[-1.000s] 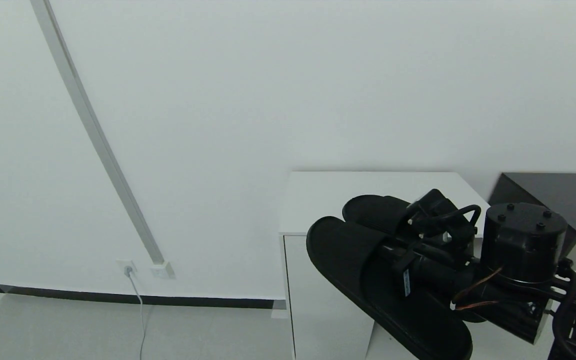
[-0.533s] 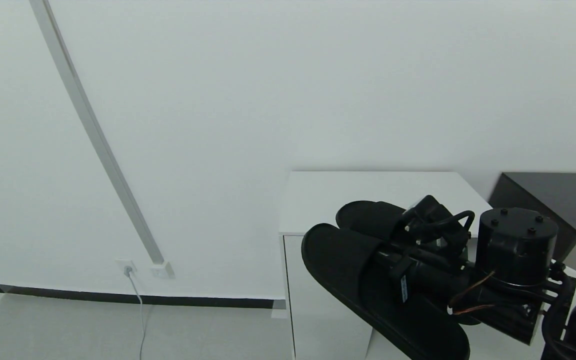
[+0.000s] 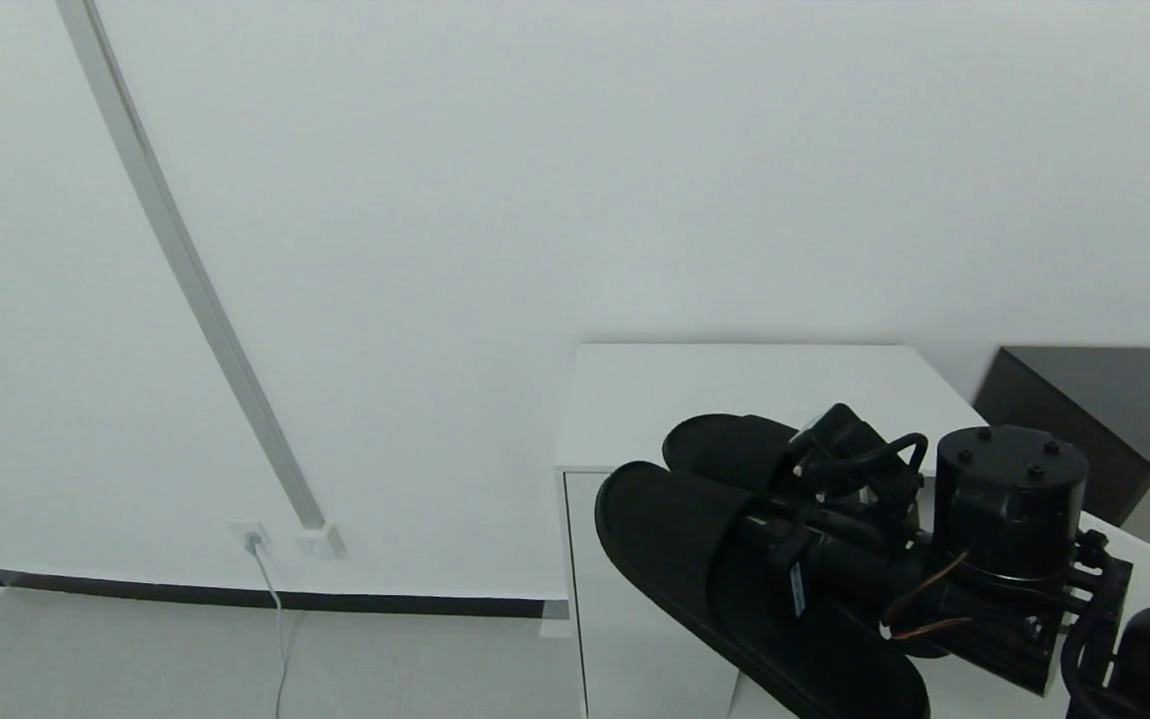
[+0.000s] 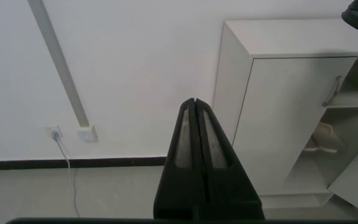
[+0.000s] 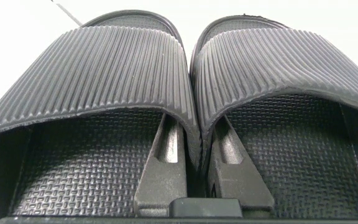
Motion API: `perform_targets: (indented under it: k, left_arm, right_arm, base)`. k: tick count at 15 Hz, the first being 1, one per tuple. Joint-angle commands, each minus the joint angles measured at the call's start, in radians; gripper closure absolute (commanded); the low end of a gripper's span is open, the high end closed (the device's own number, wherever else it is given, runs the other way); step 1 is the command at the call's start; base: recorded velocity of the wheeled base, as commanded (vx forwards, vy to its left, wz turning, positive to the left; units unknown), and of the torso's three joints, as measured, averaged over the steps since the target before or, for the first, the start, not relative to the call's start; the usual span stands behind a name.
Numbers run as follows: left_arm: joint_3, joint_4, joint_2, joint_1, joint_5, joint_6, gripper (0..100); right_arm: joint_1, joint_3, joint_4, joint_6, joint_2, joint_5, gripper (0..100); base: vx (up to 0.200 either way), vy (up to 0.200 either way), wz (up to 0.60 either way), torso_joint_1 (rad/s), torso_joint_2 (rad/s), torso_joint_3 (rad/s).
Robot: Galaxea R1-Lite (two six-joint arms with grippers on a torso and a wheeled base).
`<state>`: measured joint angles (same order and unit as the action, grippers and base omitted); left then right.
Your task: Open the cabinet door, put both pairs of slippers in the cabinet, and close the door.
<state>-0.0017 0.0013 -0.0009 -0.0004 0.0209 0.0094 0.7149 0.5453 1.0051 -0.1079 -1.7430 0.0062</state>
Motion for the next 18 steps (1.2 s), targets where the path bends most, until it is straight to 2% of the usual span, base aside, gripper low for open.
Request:
perform_targets:
  k: [1,15,18]
  left_arm:
    - [0.0,0.0,0.001,0.0,0.001,0.0,100]
    - [0.0,0.0,0.001,0.0,0.001,0.0,100]
    - [0.0,0.0,0.001,0.0,0.001,0.0,100]
  right_arm:
    - [0.0,-0.002,0.0,0.0,-0.009,0.0,100]
    - [-0.002,-0.039,0.081,0.03,-0.029,0.003,100]
    - [-0.002,-0.044,0.081,0.027,-0.029,0.003,100]
  base:
    - [0.0,-0.2,0.0,0.002,0.0,0.002]
    - [0.0,-0.2,0.0,0.003,0.0,0.002]
    - [0.0,0.0,0.0,0.0,0.0,0.0]
